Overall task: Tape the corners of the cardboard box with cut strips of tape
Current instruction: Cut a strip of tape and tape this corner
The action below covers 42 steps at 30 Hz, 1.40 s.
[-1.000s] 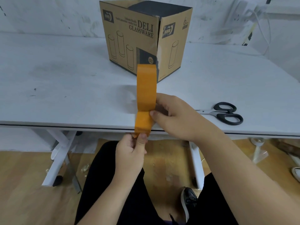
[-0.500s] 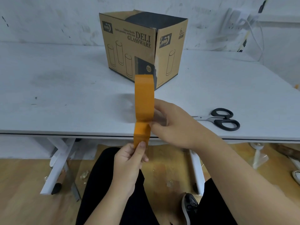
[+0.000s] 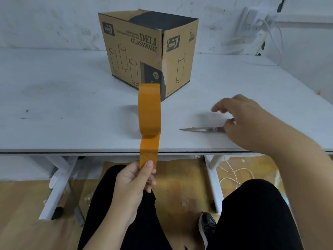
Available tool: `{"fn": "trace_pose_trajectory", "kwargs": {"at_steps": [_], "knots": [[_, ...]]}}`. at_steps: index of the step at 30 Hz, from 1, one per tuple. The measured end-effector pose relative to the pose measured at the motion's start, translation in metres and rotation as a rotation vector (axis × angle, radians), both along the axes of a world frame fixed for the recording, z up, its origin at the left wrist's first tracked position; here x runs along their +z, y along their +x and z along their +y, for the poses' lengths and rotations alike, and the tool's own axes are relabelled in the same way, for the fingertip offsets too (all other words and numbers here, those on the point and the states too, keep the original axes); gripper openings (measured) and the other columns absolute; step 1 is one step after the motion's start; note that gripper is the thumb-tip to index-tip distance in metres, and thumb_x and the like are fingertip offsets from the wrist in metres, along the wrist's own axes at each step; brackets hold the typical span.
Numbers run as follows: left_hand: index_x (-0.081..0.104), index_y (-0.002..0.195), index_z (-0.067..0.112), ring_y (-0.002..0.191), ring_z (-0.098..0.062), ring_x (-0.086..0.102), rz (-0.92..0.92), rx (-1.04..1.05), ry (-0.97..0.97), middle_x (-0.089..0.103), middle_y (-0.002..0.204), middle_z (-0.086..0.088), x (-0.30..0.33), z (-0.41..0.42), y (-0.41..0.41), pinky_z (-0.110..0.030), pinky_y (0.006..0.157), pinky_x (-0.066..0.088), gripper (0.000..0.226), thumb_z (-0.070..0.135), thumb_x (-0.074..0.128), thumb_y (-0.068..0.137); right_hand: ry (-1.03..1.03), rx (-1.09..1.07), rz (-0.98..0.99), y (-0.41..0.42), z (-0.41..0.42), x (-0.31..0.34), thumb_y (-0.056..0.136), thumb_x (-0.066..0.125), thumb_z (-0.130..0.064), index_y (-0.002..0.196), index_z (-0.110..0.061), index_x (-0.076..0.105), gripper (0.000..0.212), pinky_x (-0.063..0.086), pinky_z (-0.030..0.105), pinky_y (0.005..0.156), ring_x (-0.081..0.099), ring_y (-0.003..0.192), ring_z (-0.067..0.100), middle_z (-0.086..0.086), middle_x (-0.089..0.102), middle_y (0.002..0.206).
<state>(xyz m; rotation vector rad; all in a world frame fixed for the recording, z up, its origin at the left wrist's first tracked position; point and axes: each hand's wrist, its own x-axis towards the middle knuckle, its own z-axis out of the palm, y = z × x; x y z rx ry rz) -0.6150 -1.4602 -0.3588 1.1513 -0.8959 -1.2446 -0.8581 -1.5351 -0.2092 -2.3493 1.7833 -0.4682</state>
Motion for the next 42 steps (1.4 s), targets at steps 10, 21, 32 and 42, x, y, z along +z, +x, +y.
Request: {"fn": "trace_pose_trajectory", "kwargs": {"at_steps": [10, 21, 32, 42], "knots": [[0.07, 0.07, 0.02, 0.044, -0.012, 0.045, -0.067, 0.057, -0.045, 0.058, 0.053, -0.005, -0.001, 0.008, -0.005, -0.017, 0.048, 0.043, 0.037, 0.056, 0.066, 0.078, 0.204, -0.075, 0.031, -0.045, 0.005, 0.01, 0.078, 0.066, -0.036, 0.1, -0.037, 0.061, 0.023, 0.037, 0.026, 0.082, 0.055, 0.097, 0.012, -0.021, 0.057, 0.095], [0.067, 0.067, 0.022, 0.045, -0.012, 0.042, -0.076, 0.054, -0.038, 0.056, 0.052, -0.005, -0.001, 0.007, -0.006, -0.018, 0.05, 0.042, 0.032, 0.052, 0.061, 0.077, 0.169, 0.069, -0.034, -0.036, 0.058, 0.021, 0.068, 0.056, -0.05, 0.094, -0.063, 0.051, 0.029, 0.037, 0.018, 0.061, 0.053, 0.084, -0.018, -0.042, 0.059, 0.084], [0.064, 0.066, 0.024, 0.044, -0.01, 0.04, -0.078, 0.067, -0.064, 0.053, 0.051, -0.004, -0.004, 0.005, -0.007, -0.018, 0.047, 0.039, 0.029, 0.05, 0.06, 0.079, 0.411, 0.041, 0.067, -0.01, 0.076, -0.003, 0.067, 0.046, -0.066, 0.088, -0.046, 0.05, 0.029, 0.037, 0.012, 0.06, 0.047, 0.082, -0.017, -0.031, 0.058, 0.083], [0.064, 0.066, 0.024, 0.044, -0.01, 0.04, -0.067, 0.062, -0.085, 0.053, 0.05, -0.004, -0.004, 0.005, -0.008, -0.018, 0.047, 0.038, 0.027, 0.045, 0.058, 0.082, 0.444, 0.087, 0.044, -0.003, 0.075, -0.006, 0.054, 0.034, -0.077, 0.092, -0.051, 0.048, 0.048, 0.041, 0.015, 0.067, 0.041, 0.09, -0.022, -0.045, 0.047, 0.094]]}}
